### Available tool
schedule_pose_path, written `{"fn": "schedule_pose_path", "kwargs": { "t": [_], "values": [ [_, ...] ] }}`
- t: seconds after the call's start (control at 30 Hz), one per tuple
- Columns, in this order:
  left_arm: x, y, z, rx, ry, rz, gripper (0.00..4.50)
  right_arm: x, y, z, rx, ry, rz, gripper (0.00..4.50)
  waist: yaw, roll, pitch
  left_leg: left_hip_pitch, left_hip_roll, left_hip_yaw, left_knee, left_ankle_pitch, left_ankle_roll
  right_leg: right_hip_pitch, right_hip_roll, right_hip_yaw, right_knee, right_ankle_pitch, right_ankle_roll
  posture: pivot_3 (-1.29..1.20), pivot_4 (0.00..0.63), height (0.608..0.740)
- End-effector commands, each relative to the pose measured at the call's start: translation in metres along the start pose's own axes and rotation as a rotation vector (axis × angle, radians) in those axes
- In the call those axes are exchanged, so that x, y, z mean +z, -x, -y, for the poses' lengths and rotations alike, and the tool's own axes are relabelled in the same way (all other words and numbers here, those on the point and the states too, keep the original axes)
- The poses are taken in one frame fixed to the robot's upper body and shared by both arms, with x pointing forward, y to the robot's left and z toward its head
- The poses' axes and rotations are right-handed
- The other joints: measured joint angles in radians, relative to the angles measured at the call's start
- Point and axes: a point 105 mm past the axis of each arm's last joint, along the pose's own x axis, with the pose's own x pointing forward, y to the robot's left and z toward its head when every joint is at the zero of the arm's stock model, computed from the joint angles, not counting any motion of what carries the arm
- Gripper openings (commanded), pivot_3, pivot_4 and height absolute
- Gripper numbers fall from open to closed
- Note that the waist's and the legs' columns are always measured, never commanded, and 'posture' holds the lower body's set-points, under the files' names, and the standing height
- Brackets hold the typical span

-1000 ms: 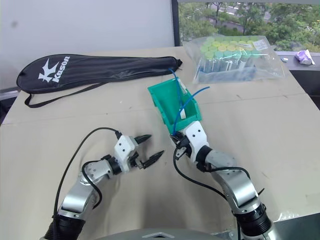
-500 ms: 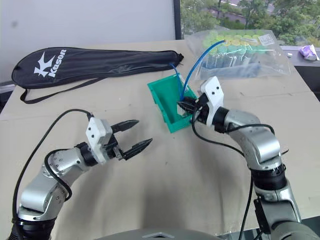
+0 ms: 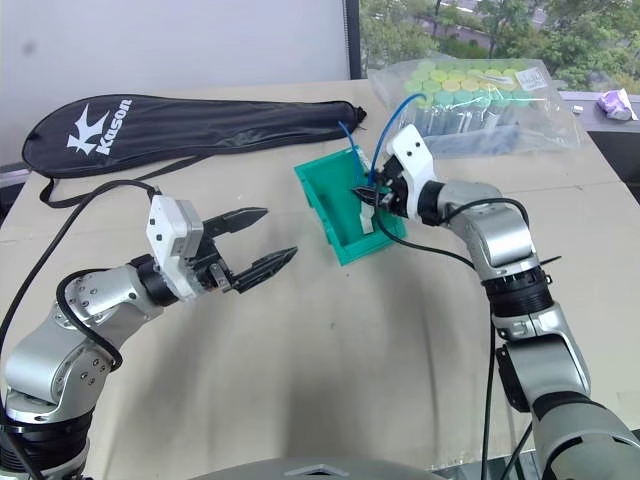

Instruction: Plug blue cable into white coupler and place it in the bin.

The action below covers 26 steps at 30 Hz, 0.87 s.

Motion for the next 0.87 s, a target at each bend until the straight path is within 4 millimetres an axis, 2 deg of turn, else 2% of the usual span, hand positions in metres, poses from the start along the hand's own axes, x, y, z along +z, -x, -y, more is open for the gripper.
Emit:
{"fn": "schedule_pose_path", "kwargs": {
  "t": [0.03,0.1,0.17,0.27,0.43,0.57,0.7,0.87],
  "values": [
    [0.008,-0.002,-0.001,0.010,-0.017,0.036,4.35,0.014,0.012,0.007,-0.033,0.021,0.036,3.80,0.002,0.000,0.000,0.000,0.000,0.000,0.001,0.000,0.000,0.000,0.000,0.000,0.001,0.000,0.000,0.00,0.150,0.740],
    [0.007,-0.002,0.002,0.004,-0.012,0.032,4.35,0.012,0.027,0.010,-0.049,-0.004,0.028,4.38,0.004,0.000,0.000,-0.001,-0.001,-0.001,0.005,0.000,0.000,0.000,-0.002,0.000,0.004,0.000,0.000,0.00,0.150,0.740],
    [0.004,-0.001,0.004,0.003,-0.005,0.019,4.35,0.005,0.047,0.007,-0.036,-0.046,-0.002,4.38,0.008,0.000,0.000,-0.002,-0.002,-0.002,0.008,0.000,0.000,0.000,-0.004,0.000,0.007,0.000,0.000,0.00,0.150,0.740],
    [-0.012,0.005,0.009,0.001,0.018,-0.057,4.35,-0.014,0.085,-0.004,0.007,-0.083,-0.068,4.38,0.013,-0.001,0.000,-0.001,-0.004,-0.002,0.011,0.000,0.001,0.001,-0.005,0.001,0.011,0.001,0.001,0.00,0.150,0.740],
    [-0.049,0.017,0.014,0.045,0.033,-0.193,4.35,-0.048,0.131,-0.005,-0.068,-0.074,-0.101,4.38,0.019,-0.001,-0.001,0.002,-0.005,0.001,0.011,0.000,0.002,0.002,-0.005,0.004,0.013,0.001,0.001,0.00,0.150,0.740],
    [-0.080,0.029,0.018,0.088,0.065,-0.265,4.35,-0.087,0.162,-0.010,-0.137,-0.079,-0.058,4.38,0.022,-0.001,-0.001,0.007,-0.004,0.002,0.012,-0.003,0.006,0.006,-0.002,0.006,0.013,0.000,0.001,0.00,0.150,0.740],
    [-0.099,0.039,0.021,0.115,0.078,-0.300,4.35,-0.115,0.181,-0.019,-0.161,-0.068,-0.008,4.38,0.024,-0.001,-0.001,0.009,-0.003,0.003,0.014,-0.003,0.006,0.008,0.001,0.008,0.014,0.001,0.001,0.00,0.150,0.740],
    [-0.111,0.045,0.025,0.125,0.073,-0.319,4.35,-0.128,0.188,-0.013,-0.219,-0.061,0.021,4.38,0.019,-0.001,-0.001,0.020,0.000,0.011,0.014,-0.003,0.007,0.016,0.002,0.012,0.014,0.001,-0.002,0.00,0.150,0.740]
  ]
}}
